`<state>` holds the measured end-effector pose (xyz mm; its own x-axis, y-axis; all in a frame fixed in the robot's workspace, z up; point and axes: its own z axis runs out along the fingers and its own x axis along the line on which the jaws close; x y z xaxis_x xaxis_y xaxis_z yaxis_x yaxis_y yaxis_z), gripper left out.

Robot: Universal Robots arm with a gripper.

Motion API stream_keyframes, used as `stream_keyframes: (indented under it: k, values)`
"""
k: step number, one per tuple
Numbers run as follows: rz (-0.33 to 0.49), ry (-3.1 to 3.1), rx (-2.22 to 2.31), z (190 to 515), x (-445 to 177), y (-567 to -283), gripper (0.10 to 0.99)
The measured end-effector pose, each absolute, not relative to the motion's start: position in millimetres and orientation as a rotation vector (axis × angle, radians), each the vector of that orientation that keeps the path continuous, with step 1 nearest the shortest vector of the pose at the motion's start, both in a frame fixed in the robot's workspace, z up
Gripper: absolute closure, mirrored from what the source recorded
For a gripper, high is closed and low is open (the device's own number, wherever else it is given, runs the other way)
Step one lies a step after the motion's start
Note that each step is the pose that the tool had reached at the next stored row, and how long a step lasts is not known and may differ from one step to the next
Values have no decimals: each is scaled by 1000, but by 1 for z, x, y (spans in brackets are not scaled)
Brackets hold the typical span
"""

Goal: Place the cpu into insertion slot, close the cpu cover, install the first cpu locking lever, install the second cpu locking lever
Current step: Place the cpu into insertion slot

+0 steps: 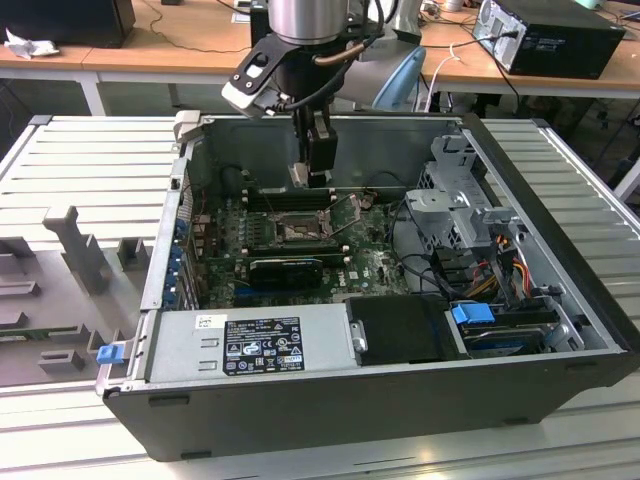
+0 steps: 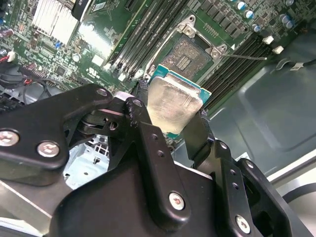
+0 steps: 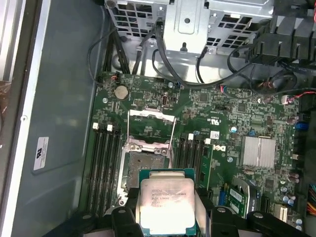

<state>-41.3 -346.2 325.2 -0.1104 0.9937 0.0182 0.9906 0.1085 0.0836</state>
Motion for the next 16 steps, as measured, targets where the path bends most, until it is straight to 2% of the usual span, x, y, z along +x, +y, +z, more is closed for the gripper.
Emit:
stream_keyframes:
  k: [16]
  values:
    - [115,2304,2070,320,-41,-346,557]
